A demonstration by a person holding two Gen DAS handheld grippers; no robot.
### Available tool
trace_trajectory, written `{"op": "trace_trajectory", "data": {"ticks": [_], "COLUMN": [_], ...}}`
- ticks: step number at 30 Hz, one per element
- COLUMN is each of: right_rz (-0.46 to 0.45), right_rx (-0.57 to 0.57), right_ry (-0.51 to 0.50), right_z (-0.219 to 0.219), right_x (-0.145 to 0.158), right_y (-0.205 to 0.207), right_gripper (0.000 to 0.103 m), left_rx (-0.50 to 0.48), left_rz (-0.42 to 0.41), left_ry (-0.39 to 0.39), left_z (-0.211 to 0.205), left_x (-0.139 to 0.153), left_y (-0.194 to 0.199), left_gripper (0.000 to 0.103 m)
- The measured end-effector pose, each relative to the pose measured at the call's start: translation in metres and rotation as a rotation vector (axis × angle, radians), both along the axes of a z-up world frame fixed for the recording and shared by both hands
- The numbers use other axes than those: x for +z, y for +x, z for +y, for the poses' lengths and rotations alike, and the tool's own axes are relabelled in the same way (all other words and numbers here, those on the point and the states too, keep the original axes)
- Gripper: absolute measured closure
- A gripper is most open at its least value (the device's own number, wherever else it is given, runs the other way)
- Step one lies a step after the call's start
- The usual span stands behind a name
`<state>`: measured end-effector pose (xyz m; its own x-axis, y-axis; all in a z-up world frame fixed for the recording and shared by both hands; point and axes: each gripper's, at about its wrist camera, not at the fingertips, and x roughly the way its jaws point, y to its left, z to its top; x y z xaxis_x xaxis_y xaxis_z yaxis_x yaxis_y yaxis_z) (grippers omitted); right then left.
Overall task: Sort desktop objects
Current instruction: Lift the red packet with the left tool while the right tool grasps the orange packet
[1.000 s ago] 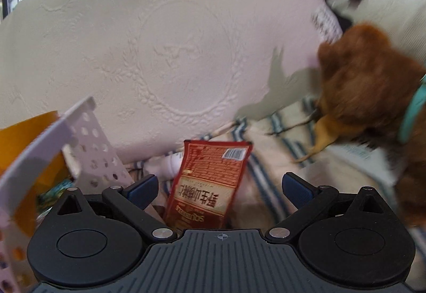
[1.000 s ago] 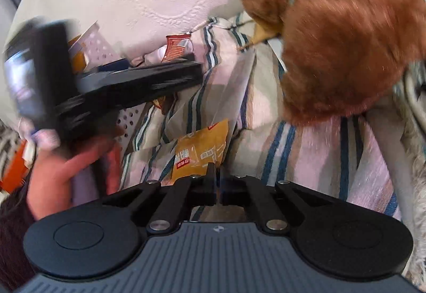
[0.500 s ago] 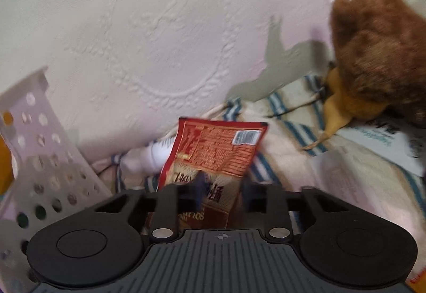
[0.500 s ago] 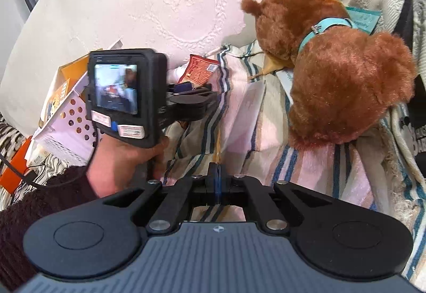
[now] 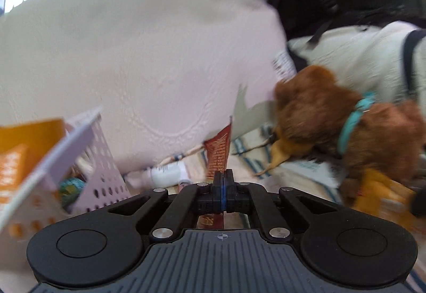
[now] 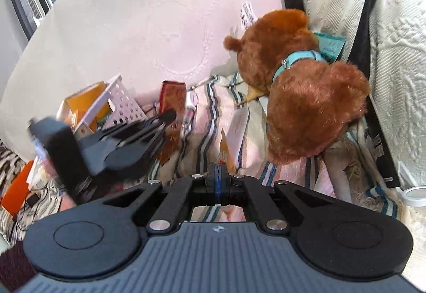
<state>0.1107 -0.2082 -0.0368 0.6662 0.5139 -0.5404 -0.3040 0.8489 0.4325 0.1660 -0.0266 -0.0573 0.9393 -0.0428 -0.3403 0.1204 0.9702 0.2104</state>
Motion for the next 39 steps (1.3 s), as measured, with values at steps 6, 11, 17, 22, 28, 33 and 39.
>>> {"op": "trace_trajectory", "data": {"ticks": [6,11,17,22,28,33,39], "right_rz": [-0.05,-0.002,0.149,0.226,0.294,0.29,0.299], "right_rx": [-0.021,-0.016,-0.109,-0.166,-0.18,-0.193,-0.225], "right_ry": [-0.003,-0.085,-0.03,0.017,0.19,0.24,0.255], "right_z": [0.003,0.013,-0.014,-0.029,-0.025,-0.009,0.008], "right_x": [0.023,0.026,-0.009,-0.026,-0.052,-0.062,-0.072], "right_y": [-0.009,-0.007,-0.012,0.0,0.016,0.034,0.051], "right_gripper": [0.103,0.097,0.066,0.055,0.045,0.046,0.07], "left_rx": [-0.046,-0.055,-0.081,-0.09,-0.09,-0.078,-0.067], "left_rz": [-0.047,-0.028,0.026,0.035,0.036,0.036,0.04], "left_ry": [-0.015,-0.027,-0.033,-0.045,-0.049,-0.057,-0.063], "left_z": [0.0,0.019,0.035,0.038,0.042,0.047,0.053], "left_x": [0.037,0.054,0.027,0.018,0.018,0.018,0.017], "left_y": [-0.038,-0.055,-0.085,-0.091,-0.089,-0.088,-0.085], "left_gripper": [0.103,0.103,0.103,0.103,0.103,0.103,0.103]}}
